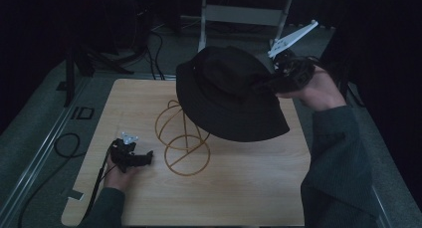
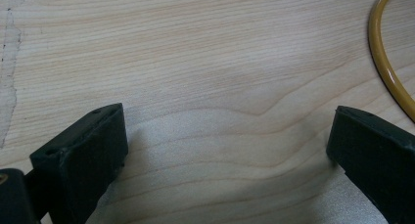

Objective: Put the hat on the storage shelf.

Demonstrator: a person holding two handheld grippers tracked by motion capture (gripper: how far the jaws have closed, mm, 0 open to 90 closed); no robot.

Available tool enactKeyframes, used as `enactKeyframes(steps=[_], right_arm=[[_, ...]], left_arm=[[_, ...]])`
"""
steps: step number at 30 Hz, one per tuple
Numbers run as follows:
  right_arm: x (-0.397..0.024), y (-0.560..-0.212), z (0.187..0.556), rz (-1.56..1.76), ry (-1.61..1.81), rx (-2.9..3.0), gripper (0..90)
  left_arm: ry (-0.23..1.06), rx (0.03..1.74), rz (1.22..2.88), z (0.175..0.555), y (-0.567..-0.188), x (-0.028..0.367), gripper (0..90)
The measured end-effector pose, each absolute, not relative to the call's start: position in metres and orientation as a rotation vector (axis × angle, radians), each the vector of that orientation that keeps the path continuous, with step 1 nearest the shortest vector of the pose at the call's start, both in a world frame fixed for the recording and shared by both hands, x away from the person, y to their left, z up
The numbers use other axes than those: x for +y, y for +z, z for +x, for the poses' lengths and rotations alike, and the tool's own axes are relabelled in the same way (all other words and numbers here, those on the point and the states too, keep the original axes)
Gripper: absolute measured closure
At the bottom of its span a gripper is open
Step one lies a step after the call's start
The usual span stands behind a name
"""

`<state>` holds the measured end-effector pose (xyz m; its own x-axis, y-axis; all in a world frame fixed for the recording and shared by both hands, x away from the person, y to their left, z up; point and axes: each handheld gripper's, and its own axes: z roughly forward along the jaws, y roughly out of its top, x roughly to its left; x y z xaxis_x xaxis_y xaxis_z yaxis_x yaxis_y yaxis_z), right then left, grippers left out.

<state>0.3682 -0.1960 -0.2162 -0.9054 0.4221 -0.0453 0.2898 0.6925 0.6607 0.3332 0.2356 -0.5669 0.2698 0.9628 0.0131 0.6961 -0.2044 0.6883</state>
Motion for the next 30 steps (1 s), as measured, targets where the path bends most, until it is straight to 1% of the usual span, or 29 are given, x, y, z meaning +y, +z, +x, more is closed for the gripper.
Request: enactKeyframes(steps=[30], right_arm=[[-0.149, -0.234, 0.371, 0.444, 1.062, 2.792, 86.3]], left_arm=[[0.607, 1.491, 1.978, 0.333, -0.567, 0.236, 1.8]])
